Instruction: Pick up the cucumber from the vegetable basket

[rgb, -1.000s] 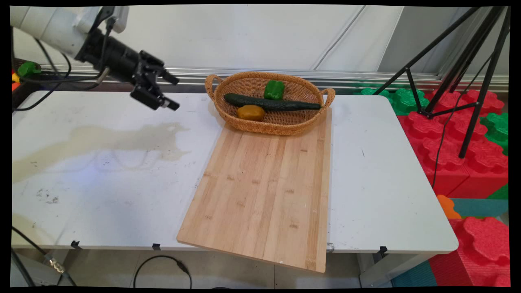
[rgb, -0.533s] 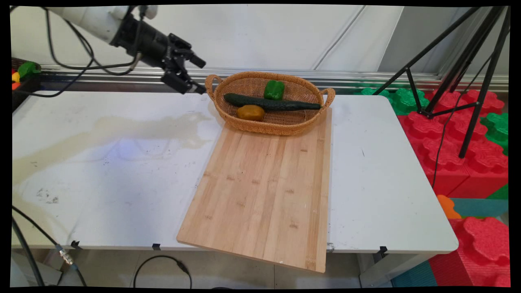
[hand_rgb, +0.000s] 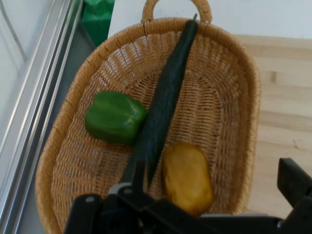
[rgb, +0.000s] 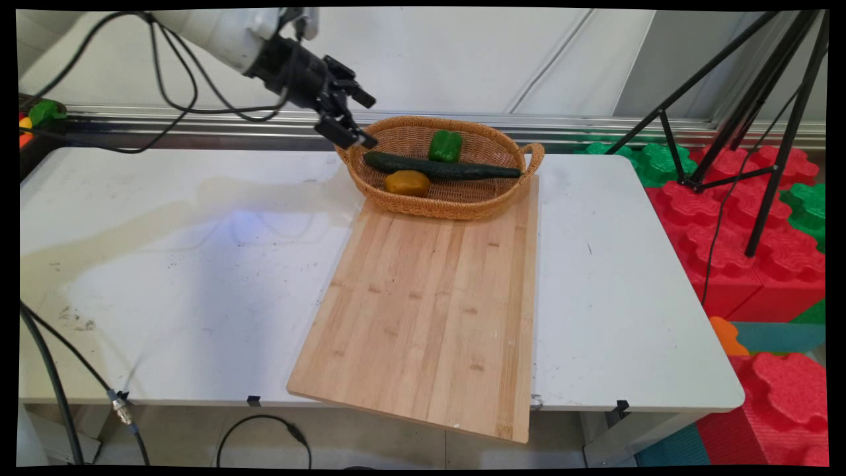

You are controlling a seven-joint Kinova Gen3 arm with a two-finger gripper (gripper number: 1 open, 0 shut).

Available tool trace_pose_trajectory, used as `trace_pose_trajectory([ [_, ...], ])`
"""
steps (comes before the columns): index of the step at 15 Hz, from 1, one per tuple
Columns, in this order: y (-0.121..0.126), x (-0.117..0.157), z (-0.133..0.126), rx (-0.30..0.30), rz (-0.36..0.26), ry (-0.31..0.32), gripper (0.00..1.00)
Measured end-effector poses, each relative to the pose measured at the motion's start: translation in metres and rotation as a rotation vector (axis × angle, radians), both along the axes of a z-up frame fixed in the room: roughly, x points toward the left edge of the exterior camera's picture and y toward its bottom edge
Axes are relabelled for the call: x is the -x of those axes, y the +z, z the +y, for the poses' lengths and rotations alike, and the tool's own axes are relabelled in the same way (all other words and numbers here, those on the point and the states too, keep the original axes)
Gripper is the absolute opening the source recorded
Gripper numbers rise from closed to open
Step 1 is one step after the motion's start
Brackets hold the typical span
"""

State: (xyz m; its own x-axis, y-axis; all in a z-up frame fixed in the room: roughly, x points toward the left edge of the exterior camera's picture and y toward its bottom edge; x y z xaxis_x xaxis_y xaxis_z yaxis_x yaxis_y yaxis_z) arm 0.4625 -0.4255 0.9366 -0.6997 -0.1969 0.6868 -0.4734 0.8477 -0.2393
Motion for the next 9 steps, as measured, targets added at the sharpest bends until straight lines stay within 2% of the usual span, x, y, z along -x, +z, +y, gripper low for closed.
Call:
trace_pose_trajectory([
  [6, -0.028, 0.036, -0.043, 0.003, -0.026, -0.054, 1.00],
  [9, -0.040, 0.050, -0.056, 0.005, -0.045, -0.079, 1.00],
])
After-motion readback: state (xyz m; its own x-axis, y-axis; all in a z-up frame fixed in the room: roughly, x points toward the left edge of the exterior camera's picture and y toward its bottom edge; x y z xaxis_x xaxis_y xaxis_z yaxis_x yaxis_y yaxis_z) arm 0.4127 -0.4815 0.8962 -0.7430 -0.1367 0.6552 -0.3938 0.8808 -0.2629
